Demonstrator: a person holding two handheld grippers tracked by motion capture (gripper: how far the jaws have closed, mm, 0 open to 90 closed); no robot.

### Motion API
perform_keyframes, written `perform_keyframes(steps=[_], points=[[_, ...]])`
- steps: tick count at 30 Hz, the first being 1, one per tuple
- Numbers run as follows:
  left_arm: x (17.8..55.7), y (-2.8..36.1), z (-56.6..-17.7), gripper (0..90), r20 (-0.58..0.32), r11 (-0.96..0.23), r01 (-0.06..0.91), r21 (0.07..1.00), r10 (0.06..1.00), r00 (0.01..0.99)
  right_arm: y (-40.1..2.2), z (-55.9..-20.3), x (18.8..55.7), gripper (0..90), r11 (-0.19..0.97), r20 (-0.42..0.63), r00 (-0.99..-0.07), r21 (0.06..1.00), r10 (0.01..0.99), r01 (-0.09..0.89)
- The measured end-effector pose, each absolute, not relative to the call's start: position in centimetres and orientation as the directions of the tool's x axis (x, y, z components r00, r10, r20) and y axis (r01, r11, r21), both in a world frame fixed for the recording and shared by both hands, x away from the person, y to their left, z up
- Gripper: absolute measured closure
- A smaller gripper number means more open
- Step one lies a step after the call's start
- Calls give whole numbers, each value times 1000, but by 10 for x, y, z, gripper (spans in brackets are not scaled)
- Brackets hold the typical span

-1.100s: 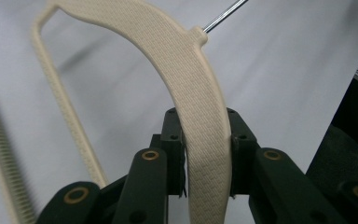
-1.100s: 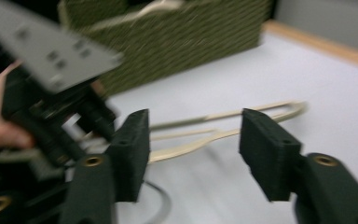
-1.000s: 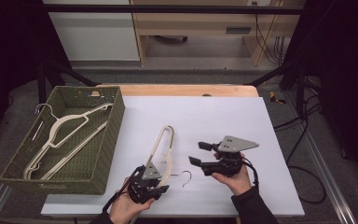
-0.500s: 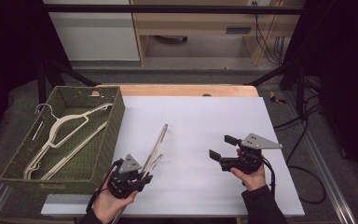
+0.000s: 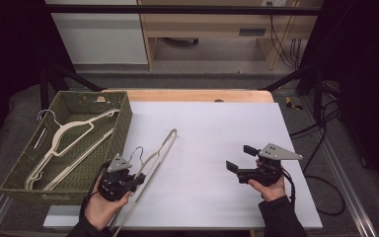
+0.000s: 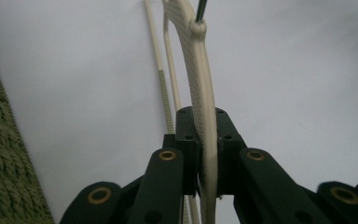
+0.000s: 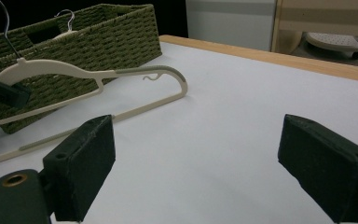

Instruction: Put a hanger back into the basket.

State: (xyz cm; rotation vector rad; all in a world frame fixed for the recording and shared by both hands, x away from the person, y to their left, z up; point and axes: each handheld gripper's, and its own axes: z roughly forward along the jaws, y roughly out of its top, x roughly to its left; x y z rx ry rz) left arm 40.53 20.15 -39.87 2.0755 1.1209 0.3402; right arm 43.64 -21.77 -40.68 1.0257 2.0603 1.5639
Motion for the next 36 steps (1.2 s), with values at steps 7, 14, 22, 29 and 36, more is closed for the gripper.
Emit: perform_keyframes(steps=[7, 14, 22, 29, 36], points=[[400, 202, -389, 852, -110, -361, 575, 734, 773, 625, -219, -406, 436, 107, 128, 139, -674, 935, 726, 330], [393, 206, -371, 853, -129, -352, 523, 776, 724, 678, -221, -405, 434, 93, 119, 140, -670, 938, 729, 325], [385, 213, -338, 853, -89, -347, 439, 829, 693, 715, -224, -402, 433, 79, 117, 123, -661, 944, 740, 308], [387, 223, -306, 853, -41, -369, 382, 847, 671, 740, -226, -402, 433, 73, 117, 119, -655, 945, 746, 306], [397, 239, -280, 853, -20, -393, 353, 849, 645, 764, -227, -400, 432, 57, 110, 117, -647, 948, 753, 300]])
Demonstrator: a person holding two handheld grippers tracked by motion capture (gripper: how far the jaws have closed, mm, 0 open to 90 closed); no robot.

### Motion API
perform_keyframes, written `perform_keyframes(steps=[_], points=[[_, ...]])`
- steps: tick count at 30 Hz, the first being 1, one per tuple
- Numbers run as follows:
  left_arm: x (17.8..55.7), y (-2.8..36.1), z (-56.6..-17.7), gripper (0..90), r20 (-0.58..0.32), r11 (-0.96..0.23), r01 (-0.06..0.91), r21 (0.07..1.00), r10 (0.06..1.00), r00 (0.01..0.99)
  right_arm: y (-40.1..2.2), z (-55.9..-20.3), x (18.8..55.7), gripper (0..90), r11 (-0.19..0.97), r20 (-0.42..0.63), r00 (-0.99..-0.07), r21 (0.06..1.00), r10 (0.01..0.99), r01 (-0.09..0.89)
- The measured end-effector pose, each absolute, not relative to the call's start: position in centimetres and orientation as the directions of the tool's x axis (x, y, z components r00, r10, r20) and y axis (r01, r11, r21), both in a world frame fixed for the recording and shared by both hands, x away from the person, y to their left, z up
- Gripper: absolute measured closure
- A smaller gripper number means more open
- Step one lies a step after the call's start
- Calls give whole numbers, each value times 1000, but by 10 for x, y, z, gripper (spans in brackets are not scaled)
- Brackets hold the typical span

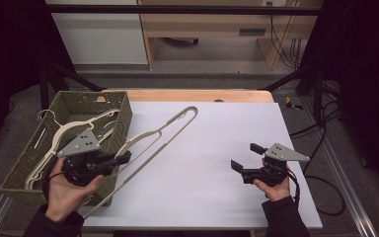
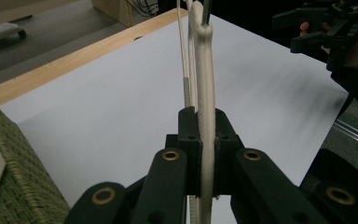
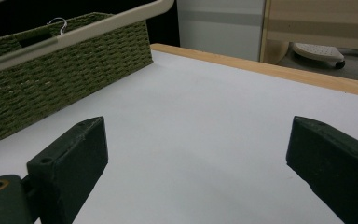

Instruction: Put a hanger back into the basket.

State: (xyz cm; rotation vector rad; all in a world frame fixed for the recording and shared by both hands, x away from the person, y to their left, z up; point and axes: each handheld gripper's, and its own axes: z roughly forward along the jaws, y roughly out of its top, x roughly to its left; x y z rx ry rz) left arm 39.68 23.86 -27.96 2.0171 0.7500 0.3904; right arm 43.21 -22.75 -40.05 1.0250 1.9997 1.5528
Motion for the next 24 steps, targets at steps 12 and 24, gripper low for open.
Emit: perform_keyframes(steps=[12, 24], points=[[428, 284, -248, 853, -2, -413, 359, 837, 653, 758, -229, -400, 433, 51, 109, 116, -642, 948, 758, 300], [461, 328, -246, 853, 29, -436, 376, 817, 683, 730, -229, -401, 433, 48, 110, 115, -643, 948, 757, 299]])
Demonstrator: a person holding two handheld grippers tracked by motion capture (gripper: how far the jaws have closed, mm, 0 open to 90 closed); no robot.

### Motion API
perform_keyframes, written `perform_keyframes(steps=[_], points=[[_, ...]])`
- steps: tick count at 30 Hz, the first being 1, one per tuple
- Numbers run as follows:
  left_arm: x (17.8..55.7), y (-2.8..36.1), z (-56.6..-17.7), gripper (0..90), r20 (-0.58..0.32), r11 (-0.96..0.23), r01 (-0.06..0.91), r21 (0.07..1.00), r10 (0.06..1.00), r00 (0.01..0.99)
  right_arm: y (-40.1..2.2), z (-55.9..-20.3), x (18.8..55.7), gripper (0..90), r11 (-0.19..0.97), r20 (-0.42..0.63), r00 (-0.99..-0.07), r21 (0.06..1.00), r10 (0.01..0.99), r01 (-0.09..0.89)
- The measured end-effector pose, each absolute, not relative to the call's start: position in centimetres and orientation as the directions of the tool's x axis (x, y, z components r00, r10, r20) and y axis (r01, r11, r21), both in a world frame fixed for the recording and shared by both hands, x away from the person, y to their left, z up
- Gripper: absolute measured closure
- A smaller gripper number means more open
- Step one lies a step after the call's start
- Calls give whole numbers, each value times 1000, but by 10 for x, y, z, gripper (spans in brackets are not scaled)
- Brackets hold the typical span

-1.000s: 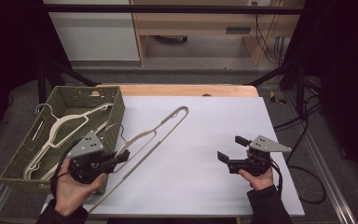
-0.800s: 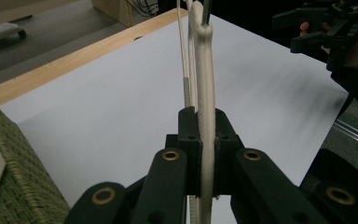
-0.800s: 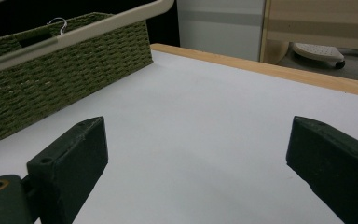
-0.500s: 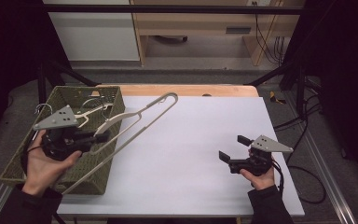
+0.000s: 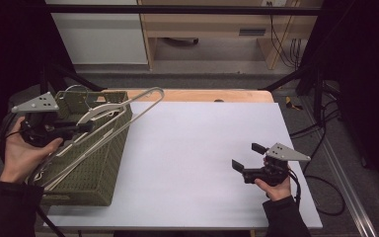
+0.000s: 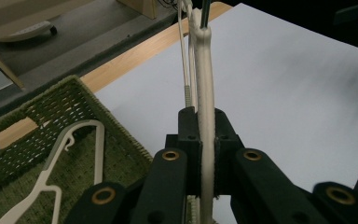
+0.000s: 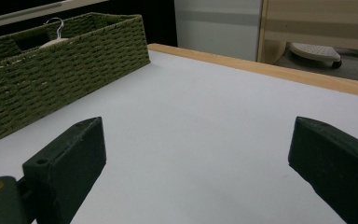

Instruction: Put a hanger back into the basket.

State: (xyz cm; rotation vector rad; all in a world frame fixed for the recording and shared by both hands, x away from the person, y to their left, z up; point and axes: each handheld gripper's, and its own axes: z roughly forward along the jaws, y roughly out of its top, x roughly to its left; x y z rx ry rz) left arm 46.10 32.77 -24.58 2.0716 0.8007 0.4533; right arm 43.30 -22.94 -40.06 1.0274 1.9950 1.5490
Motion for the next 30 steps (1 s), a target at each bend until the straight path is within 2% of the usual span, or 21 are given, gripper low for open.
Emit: perform_keyframes(steps=[13, 30], points=[[485, 375, -253, 853, 21, -413, 424, 806, 736, 677, -230, -401, 434, 32, 122, 108, -649, 947, 753, 299], [500, 414, -273, 852, 13, -381, 443, 812, 770, 637, -230, -401, 434, 28, 125, 108, -649, 945, 753, 301]])
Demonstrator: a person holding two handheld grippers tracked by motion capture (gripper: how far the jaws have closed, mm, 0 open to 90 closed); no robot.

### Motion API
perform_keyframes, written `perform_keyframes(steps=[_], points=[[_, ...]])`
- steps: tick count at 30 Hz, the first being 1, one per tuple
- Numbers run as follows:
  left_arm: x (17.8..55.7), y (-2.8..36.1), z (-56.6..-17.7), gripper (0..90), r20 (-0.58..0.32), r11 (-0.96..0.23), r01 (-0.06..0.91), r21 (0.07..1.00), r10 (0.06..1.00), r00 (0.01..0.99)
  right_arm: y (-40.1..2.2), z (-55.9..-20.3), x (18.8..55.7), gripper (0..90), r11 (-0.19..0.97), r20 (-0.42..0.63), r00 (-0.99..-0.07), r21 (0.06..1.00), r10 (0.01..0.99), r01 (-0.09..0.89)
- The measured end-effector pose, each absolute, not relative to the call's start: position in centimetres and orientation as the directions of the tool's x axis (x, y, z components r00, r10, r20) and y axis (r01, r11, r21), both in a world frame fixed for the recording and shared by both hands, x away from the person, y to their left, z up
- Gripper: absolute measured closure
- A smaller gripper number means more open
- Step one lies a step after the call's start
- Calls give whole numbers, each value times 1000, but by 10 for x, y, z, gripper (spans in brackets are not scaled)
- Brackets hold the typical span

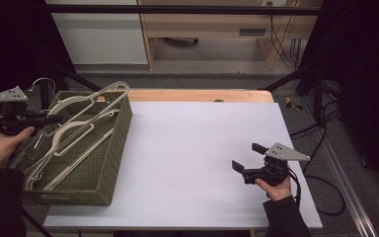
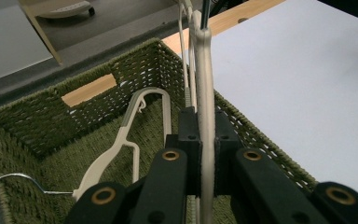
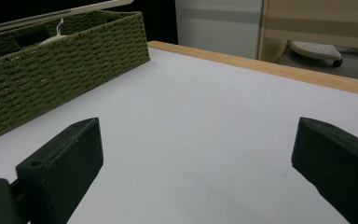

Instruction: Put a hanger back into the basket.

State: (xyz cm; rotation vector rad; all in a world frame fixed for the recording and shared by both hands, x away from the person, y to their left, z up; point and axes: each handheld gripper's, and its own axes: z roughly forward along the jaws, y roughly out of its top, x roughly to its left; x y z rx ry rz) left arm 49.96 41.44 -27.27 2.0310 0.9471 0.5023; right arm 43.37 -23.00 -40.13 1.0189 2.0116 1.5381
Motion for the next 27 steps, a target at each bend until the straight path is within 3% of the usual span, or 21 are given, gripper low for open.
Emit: perform_keyframes(steps=[14, 27], points=[[504, 433, -302, 852, -29, -340, 500, 796, 805, 593, -231, -401, 434, 28, 121, 108, -644, 946, 757, 300], [506, 431, -347, 851, -125, -276, 560, 781, 810, 573, -230, -402, 433, 28, 124, 107, -647, 945, 755, 302]])
